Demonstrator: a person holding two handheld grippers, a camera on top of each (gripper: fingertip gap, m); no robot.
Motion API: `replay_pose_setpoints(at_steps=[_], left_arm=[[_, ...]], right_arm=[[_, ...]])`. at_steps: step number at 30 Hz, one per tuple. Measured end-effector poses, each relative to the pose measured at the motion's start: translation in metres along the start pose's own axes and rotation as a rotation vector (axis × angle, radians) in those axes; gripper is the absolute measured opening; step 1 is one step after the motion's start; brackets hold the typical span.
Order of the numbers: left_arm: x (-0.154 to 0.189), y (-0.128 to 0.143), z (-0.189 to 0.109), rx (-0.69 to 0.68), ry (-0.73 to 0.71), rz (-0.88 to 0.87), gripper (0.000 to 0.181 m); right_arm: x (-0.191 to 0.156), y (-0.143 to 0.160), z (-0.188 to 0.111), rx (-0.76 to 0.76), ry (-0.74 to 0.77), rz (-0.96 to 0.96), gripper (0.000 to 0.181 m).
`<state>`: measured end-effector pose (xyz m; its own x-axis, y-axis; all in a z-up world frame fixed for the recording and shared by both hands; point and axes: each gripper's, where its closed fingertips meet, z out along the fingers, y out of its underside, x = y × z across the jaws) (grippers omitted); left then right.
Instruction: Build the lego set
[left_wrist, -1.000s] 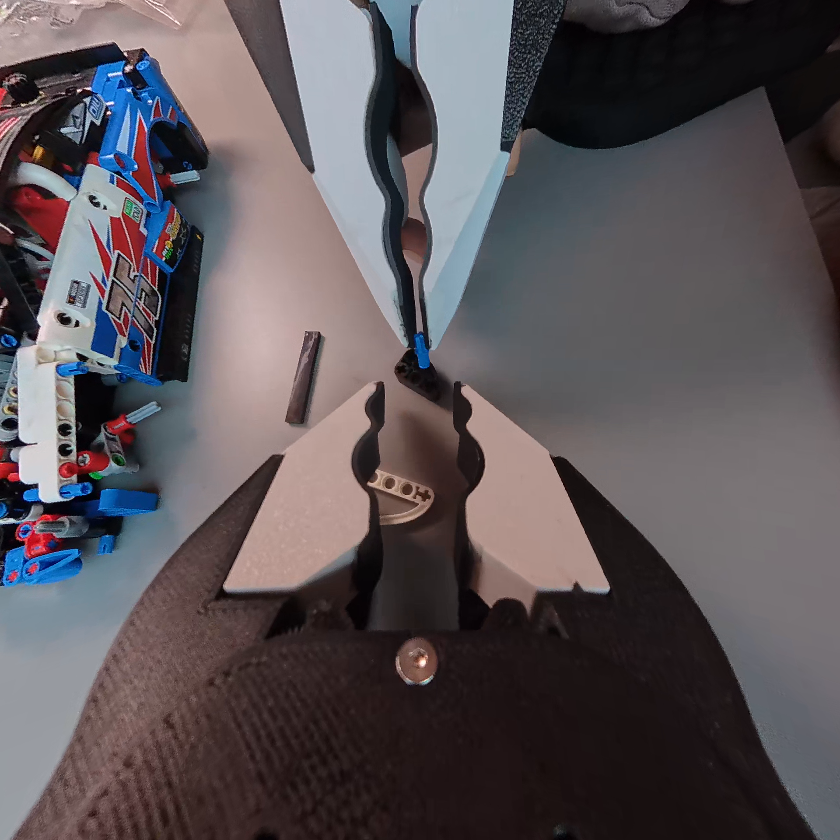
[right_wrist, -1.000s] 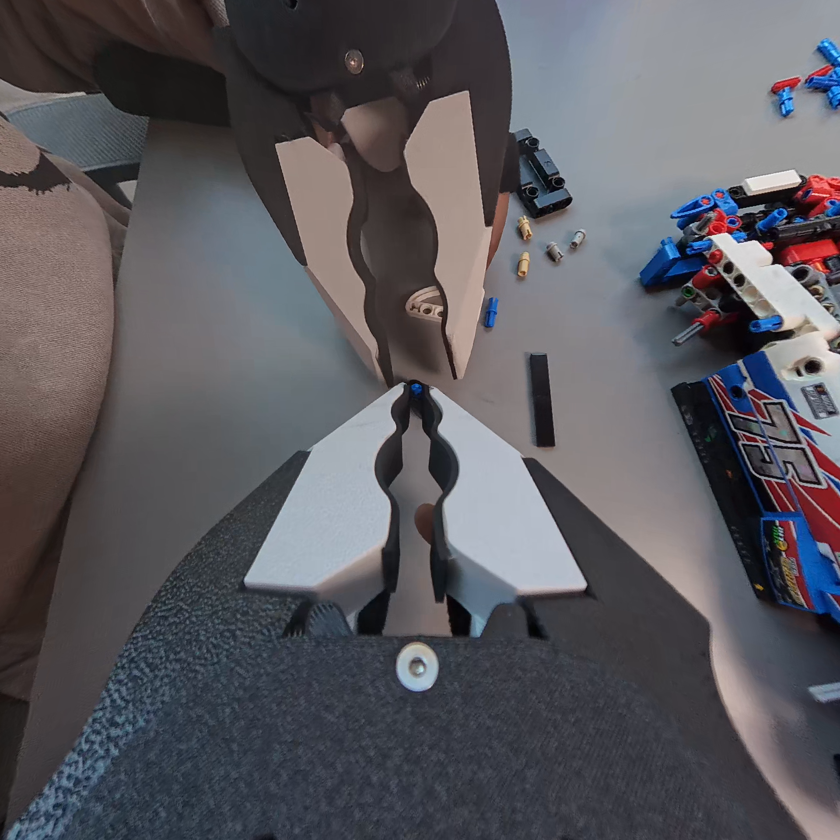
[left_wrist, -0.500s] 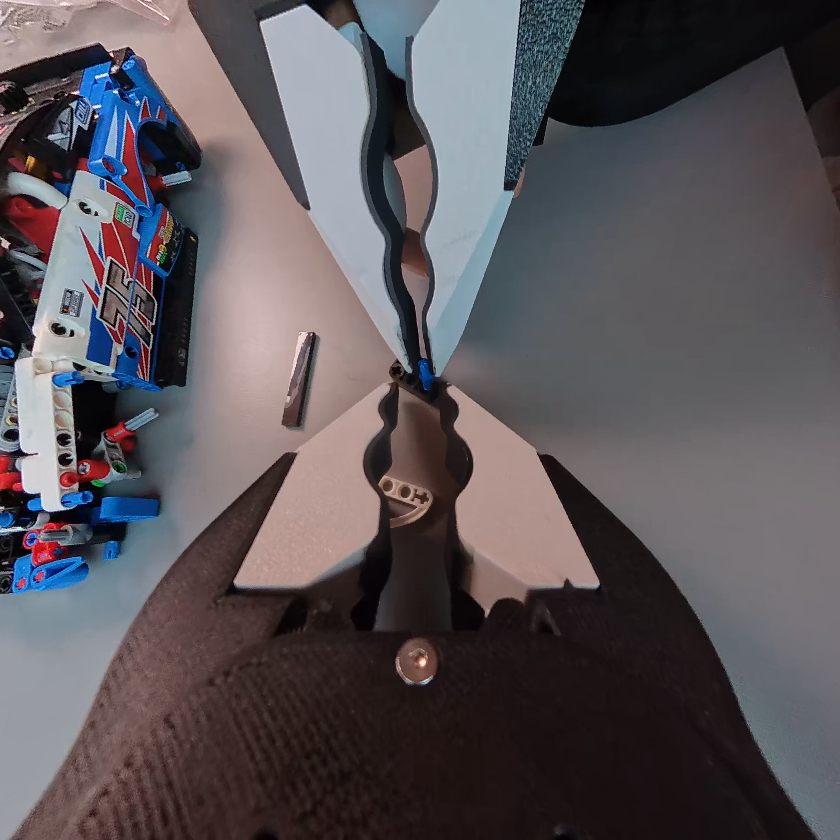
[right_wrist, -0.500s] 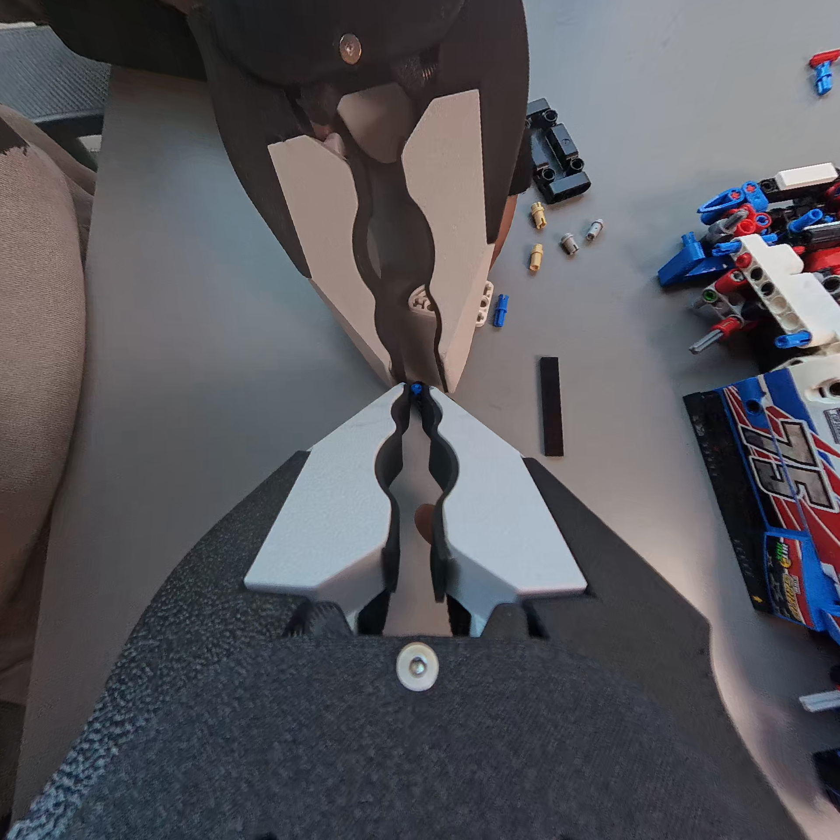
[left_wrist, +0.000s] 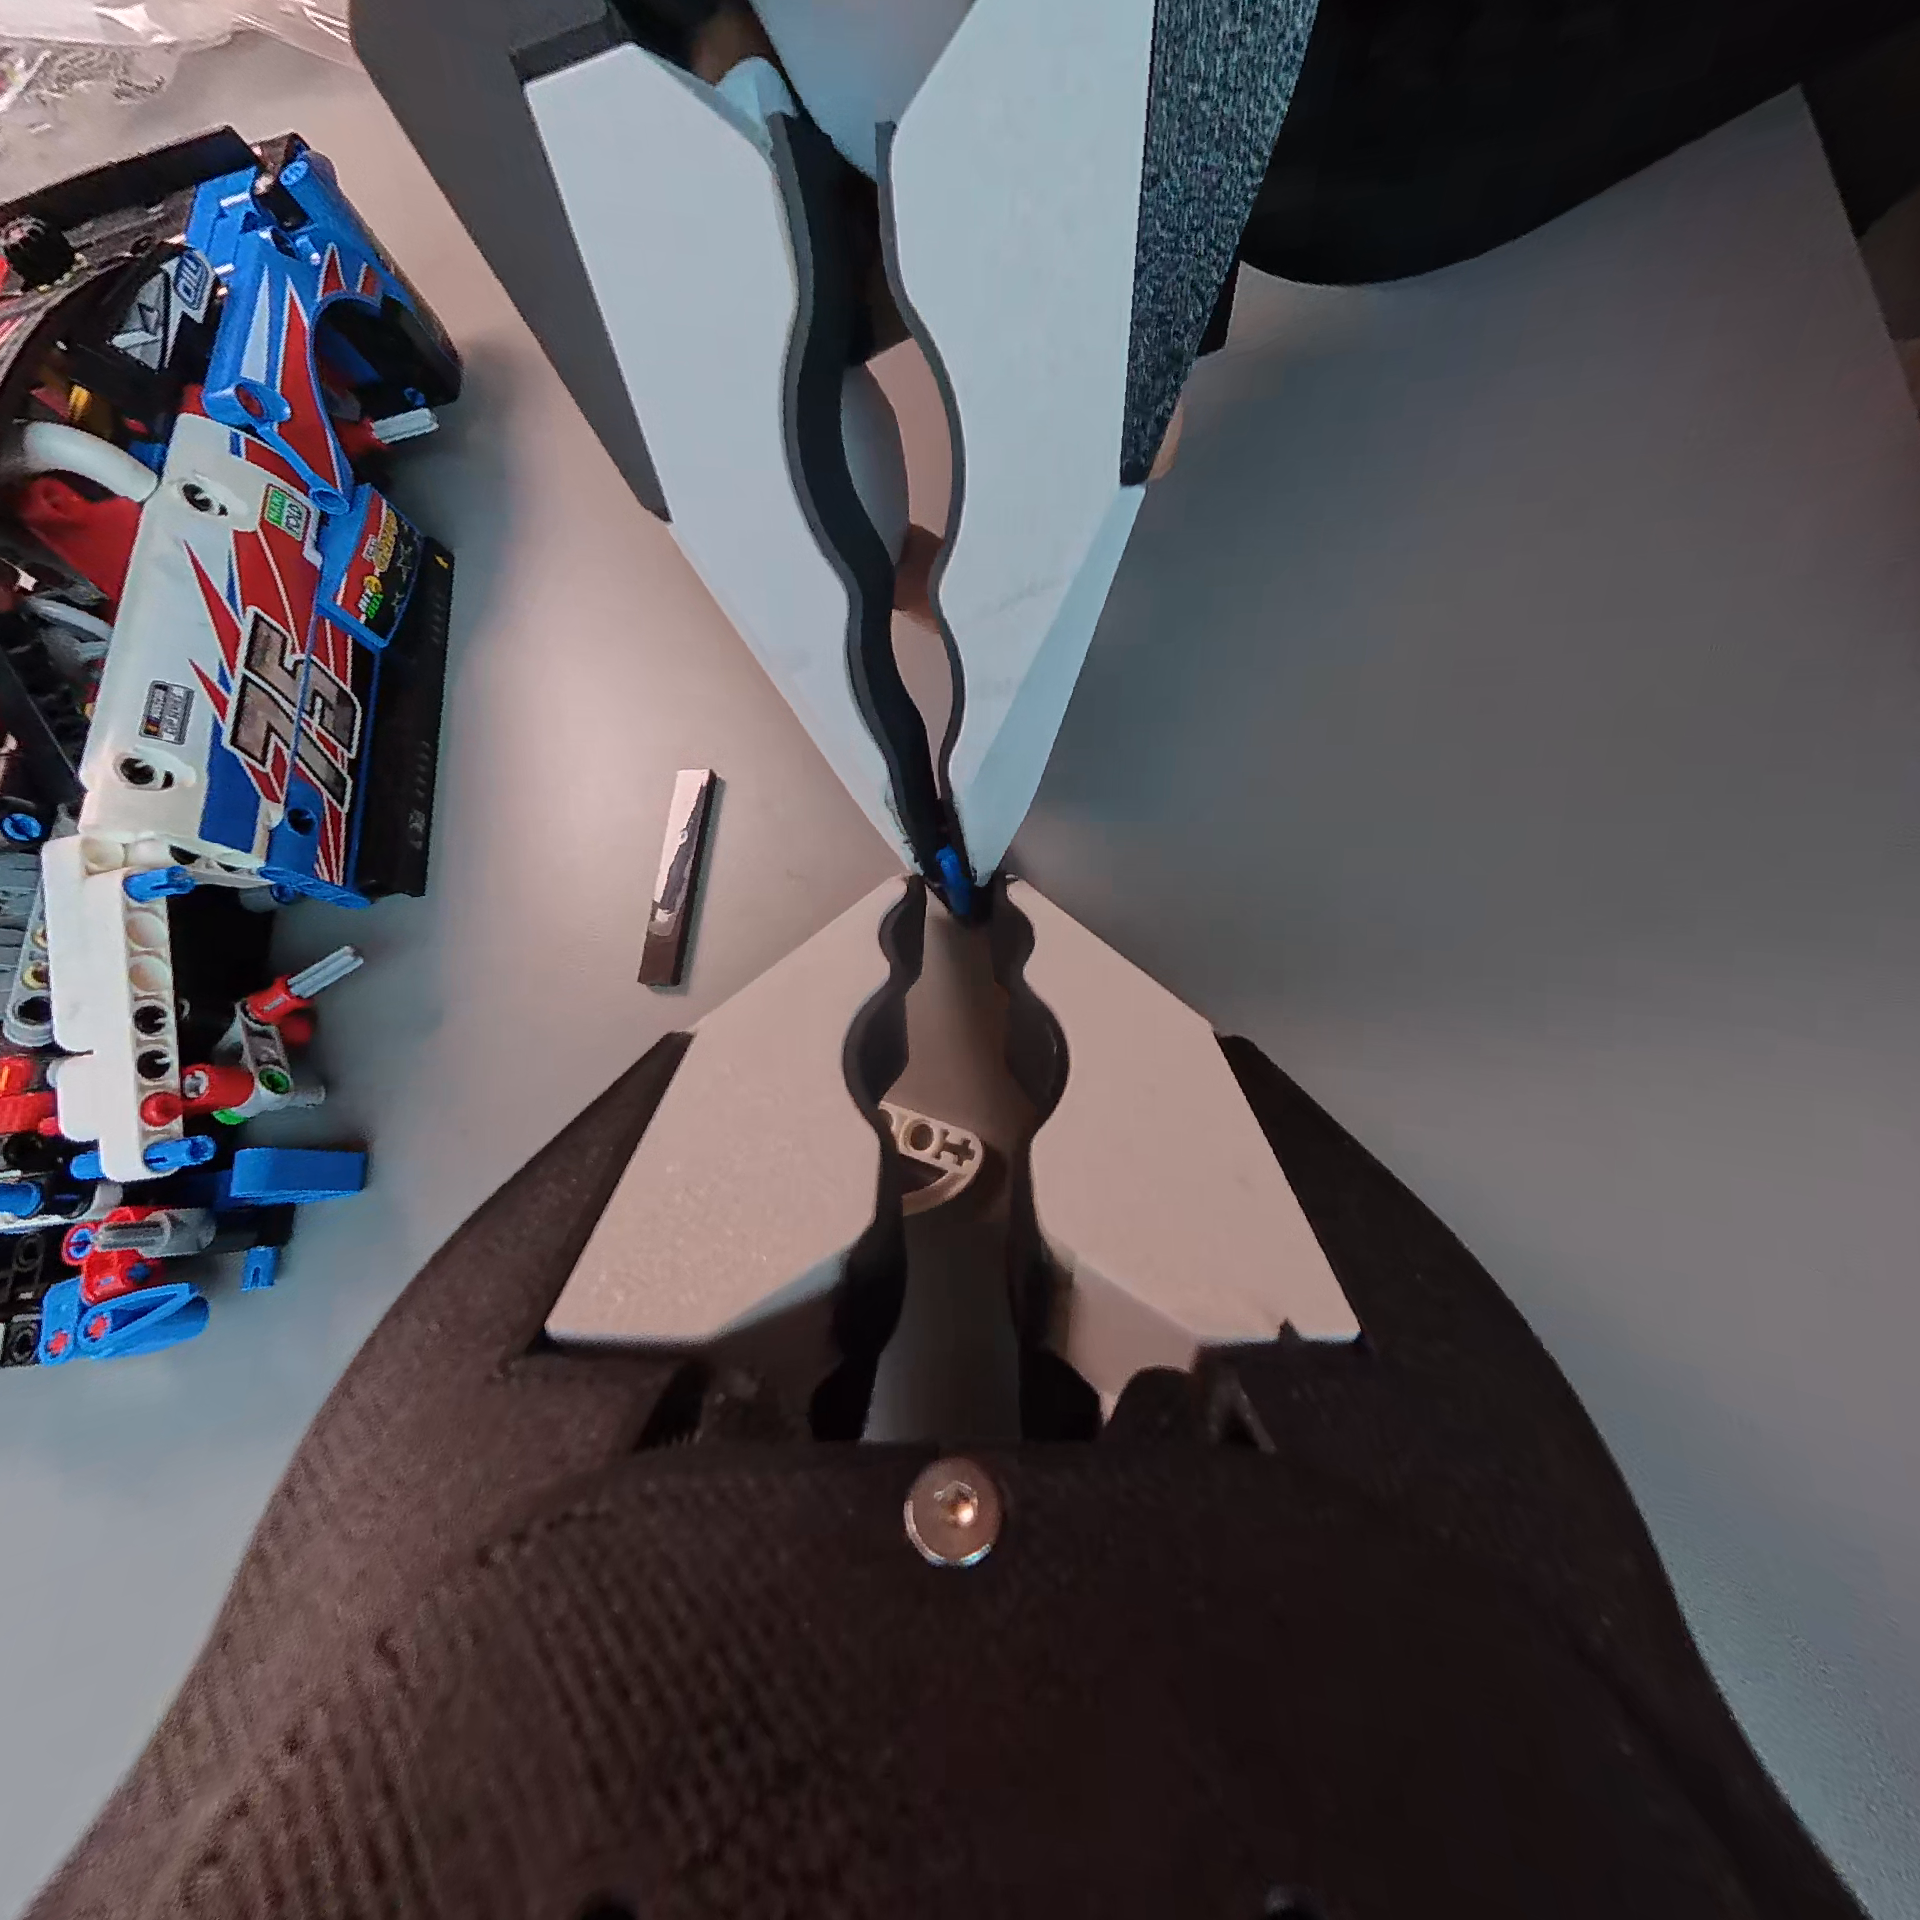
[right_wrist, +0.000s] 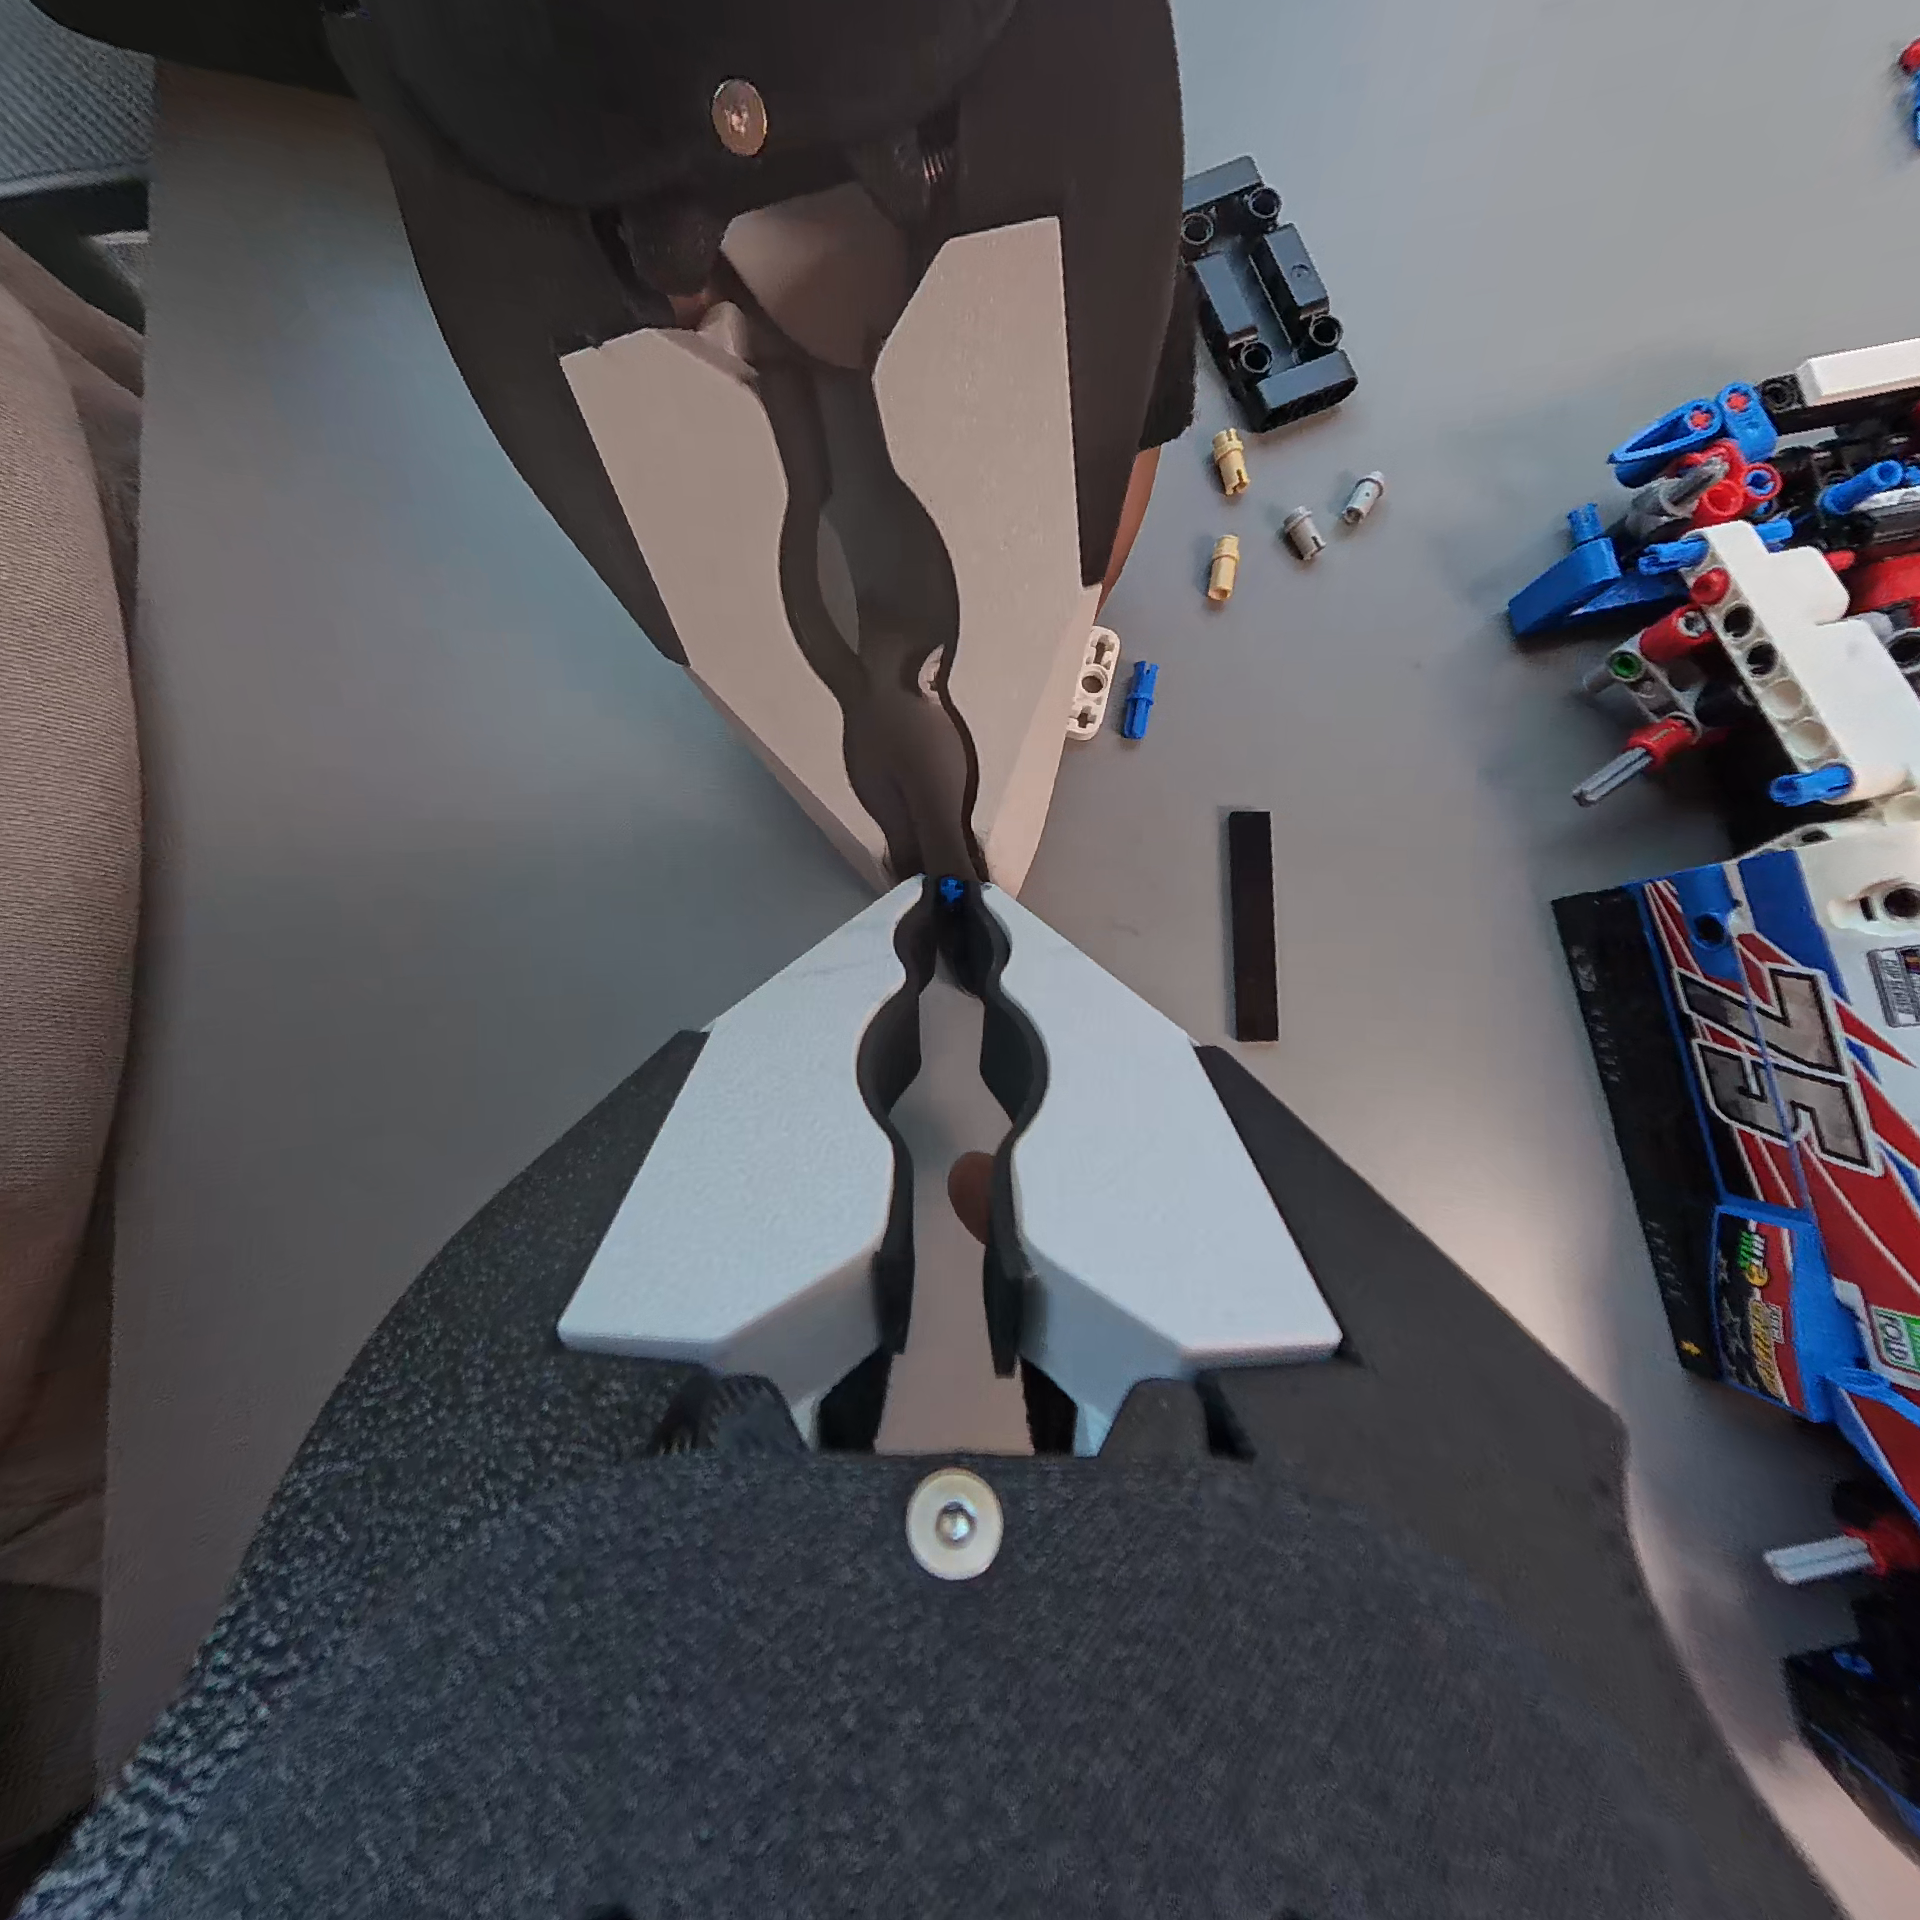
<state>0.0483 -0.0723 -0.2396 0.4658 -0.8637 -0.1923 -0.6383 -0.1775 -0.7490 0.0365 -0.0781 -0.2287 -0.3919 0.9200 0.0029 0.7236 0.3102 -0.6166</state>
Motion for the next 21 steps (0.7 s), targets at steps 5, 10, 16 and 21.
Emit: replay_pose_setpoints(at_steps=[5,10,16,21], left_arm=[[-0.0001,0.0001,-0.0001,-0.001,-0.007,0.008,0.01],[-0.0004,0.0003,-0.0004,-0.003,-0.013,0.013,0.009],[-0.0011,0.0004,-0.0004,-0.004,-0.018,0.013,0.008],[-0.0058,0.0021,-0.0015,-0.008,-0.045,0.007,0.009]], right_arm=[[0.0,-0.0001,0.0003,-0.032,-0.003,0.003,0.001],[0.0003,-0.0004,0.0007,-0.03,-0.005,0.015,0.001],[0.0012,-0.0006,0.0008,-0.048,0.003,0.015,0.001],[0.0056,-0.0022,0.0021,-0.047,0.018,0.033,0.0]])
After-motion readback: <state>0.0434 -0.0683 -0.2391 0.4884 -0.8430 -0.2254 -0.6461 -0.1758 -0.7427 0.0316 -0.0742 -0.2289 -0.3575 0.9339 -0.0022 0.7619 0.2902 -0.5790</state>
